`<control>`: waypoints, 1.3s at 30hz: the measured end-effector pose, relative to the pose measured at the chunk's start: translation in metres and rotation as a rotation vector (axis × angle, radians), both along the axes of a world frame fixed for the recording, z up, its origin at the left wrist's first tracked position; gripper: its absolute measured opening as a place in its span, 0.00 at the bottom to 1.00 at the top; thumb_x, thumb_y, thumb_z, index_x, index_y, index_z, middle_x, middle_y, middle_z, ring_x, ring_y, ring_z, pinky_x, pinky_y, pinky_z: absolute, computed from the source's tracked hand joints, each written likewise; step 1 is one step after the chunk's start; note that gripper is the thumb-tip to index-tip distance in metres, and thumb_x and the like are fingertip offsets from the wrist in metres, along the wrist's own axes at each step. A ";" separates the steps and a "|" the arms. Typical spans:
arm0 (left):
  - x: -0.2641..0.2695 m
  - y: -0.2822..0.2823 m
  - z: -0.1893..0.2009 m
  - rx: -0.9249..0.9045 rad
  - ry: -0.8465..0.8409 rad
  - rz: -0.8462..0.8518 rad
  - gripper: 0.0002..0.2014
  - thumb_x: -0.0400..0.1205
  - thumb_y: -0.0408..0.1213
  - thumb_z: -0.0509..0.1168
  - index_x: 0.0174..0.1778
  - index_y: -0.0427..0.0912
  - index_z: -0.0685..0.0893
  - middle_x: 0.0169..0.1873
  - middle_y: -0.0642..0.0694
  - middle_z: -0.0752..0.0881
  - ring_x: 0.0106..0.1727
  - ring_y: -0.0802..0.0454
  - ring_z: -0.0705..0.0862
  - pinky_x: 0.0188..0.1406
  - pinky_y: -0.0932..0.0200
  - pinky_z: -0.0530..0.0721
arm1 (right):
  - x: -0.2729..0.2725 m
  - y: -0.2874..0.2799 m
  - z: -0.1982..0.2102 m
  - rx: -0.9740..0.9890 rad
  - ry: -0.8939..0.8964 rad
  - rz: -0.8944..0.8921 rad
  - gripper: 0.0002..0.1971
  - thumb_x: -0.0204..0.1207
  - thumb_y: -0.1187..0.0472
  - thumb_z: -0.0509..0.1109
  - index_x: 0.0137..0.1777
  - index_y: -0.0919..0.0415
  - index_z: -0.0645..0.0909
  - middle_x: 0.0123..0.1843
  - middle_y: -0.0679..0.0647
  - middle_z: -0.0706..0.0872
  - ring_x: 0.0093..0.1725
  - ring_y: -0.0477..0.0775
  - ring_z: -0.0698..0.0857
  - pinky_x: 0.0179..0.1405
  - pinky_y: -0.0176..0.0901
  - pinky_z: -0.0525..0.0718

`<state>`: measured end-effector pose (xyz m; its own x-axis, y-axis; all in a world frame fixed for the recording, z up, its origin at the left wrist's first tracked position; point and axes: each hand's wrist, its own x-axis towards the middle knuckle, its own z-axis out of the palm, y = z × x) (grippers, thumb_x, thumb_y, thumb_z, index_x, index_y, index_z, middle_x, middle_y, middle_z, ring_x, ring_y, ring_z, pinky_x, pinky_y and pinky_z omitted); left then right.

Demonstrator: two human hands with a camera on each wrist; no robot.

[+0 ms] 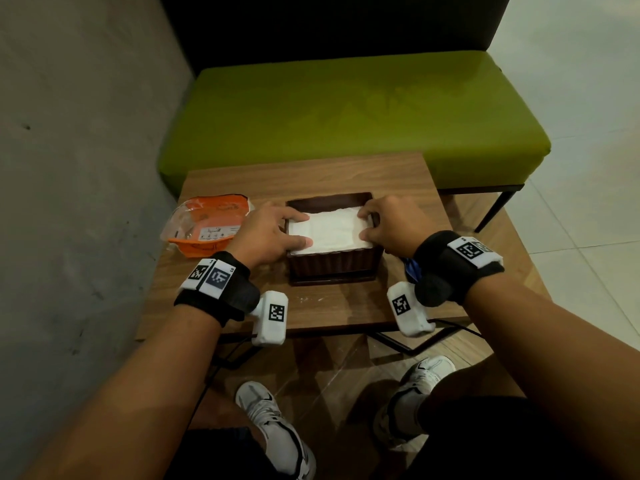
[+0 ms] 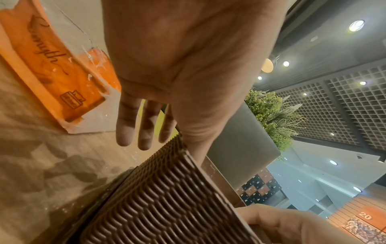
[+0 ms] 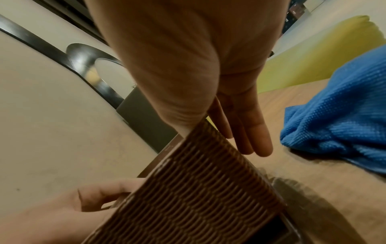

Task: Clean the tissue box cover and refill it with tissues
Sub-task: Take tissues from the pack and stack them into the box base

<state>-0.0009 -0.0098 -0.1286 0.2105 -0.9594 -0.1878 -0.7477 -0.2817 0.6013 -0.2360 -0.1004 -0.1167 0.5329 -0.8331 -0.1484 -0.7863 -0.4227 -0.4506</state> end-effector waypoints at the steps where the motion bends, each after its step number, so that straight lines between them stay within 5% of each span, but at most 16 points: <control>1: 0.001 0.000 0.000 -0.009 0.005 -0.007 0.26 0.77 0.48 0.84 0.72 0.53 0.90 0.67 0.49 0.81 0.59 0.48 0.82 0.56 0.56 0.77 | 0.000 -0.001 0.000 0.006 -0.012 -0.003 0.21 0.77 0.58 0.81 0.69 0.60 0.87 0.62 0.59 0.90 0.59 0.60 0.88 0.51 0.43 0.79; 6: 0.006 0.005 -0.005 -0.060 0.112 0.008 0.23 0.78 0.47 0.83 0.70 0.53 0.90 0.69 0.50 0.84 0.65 0.48 0.83 0.61 0.52 0.82 | 0.002 -0.002 -0.002 0.016 -0.052 -0.024 0.22 0.77 0.59 0.81 0.70 0.61 0.85 0.61 0.58 0.90 0.54 0.59 0.87 0.49 0.42 0.78; 9: 0.007 0.008 -0.008 -0.118 0.183 0.014 0.25 0.79 0.47 0.82 0.73 0.55 0.87 0.72 0.51 0.85 0.70 0.48 0.85 0.67 0.55 0.83 | 0.000 -0.001 -0.003 0.073 -0.100 -0.053 0.21 0.77 0.61 0.80 0.71 0.58 0.84 0.59 0.57 0.89 0.49 0.57 0.87 0.51 0.48 0.87; 11: 0.007 0.012 -0.008 -0.156 0.215 0.014 0.31 0.81 0.47 0.80 0.82 0.59 0.80 0.77 0.53 0.83 0.75 0.49 0.83 0.70 0.60 0.81 | -0.003 0.003 -0.003 0.078 -0.168 -0.071 0.23 0.79 0.63 0.77 0.74 0.56 0.83 0.61 0.56 0.88 0.50 0.58 0.88 0.53 0.53 0.90; 14: 0.004 0.017 -0.008 -0.183 0.272 0.113 0.39 0.84 0.47 0.77 0.90 0.59 0.67 0.76 0.49 0.83 0.74 0.50 0.83 0.73 0.50 0.83 | -0.006 0.010 -0.004 0.053 -0.263 -0.136 0.29 0.80 0.65 0.72 0.81 0.52 0.75 0.64 0.58 0.88 0.51 0.59 0.88 0.53 0.58 0.91; 16: 0.003 0.018 -0.009 -0.128 0.290 0.152 0.33 0.86 0.46 0.75 0.88 0.50 0.73 0.66 0.49 0.88 0.65 0.50 0.87 0.69 0.44 0.87 | -0.005 0.011 -0.008 0.074 -0.259 -0.193 0.32 0.79 0.65 0.72 0.83 0.54 0.70 0.62 0.60 0.88 0.51 0.59 0.88 0.49 0.55 0.90; 20: 0.002 0.017 -0.009 -0.140 0.245 0.089 0.16 0.89 0.38 0.71 0.73 0.44 0.88 0.61 0.48 0.93 0.62 0.51 0.90 0.69 0.43 0.88 | 0.000 0.012 -0.011 0.120 -0.230 -0.257 0.24 0.81 0.66 0.70 0.76 0.62 0.76 0.52 0.59 0.88 0.45 0.59 0.86 0.44 0.52 0.88; 25: 0.013 -0.007 0.006 -0.283 0.372 0.147 0.13 0.91 0.34 0.69 0.70 0.42 0.89 0.55 0.54 0.93 0.58 0.56 0.91 0.62 0.56 0.88 | 0.013 -0.013 0.008 0.058 -0.297 -0.300 0.21 0.82 0.61 0.69 0.75 0.62 0.81 0.51 0.61 0.92 0.47 0.66 0.91 0.50 0.62 0.92; 28: 0.020 -0.031 0.010 -0.276 0.480 0.185 0.12 0.93 0.31 0.64 0.70 0.38 0.88 0.60 0.44 0.92 0.61 0.47 0.90 0.66 0.49 0.88 | 0.028 -0.037 0.015 0.051 -0.340 -0.307 0.16 0.83 0.60 0.67 0.66 0.65 0.86 0.50 0.64 0.92 0.47 0.68 0.91 0.49 0.65 0.92; 31: 0.026 -0.052 0.001 -0.256 0.510 0.227 0.12 0.93 0.30 0.62 0.69 0.37 0.88 0.62 0.39 0.91 0.64 0.42 0.90 0.72 0.43 0.86 | 0.041 -0.058 0.006 0.129 -0.358 -0.308 0.16 0.84 0.59 0.68 0.69 0.60 0.86 0.53 0.62 0.92 0.51 0.67 0.91 0.54 0.67 0.91; 36: 0.034 -0.070 -0.019 -0.191 0.521 0.248 0.14 0.93 0.29 0.61 0.70 0.33 0.88 0.60 0.42 0.91 0.61 0.50 0.89 0.69 0.53 0.85 | 0.047 -0.083 -0.029 0.204 -0.341 -0.318 0.17 0.79 0.55 0.70 0.64 0.59 0.88 0.52 0.63 0.93 0.54 0.69 0.91 0.55 0.69 0.90; 39: 0.035 -0.072 -0.026 -0.162 0.482 0.232 0.12 0.93 0.30 0.63 0.67 0.36 0.90 0.61 0.41 0.92 0.64 0.45 0.90 0.71 0.47 0.84 | 0.045 -0.080 -0.031 0.198 -0.331 -0.321 0.13 0.83 0.61 0.70 0.65 0.61 0.88 0.56 0.63 0.93 0.56 0.68 0.91 0.58 0.67 0.90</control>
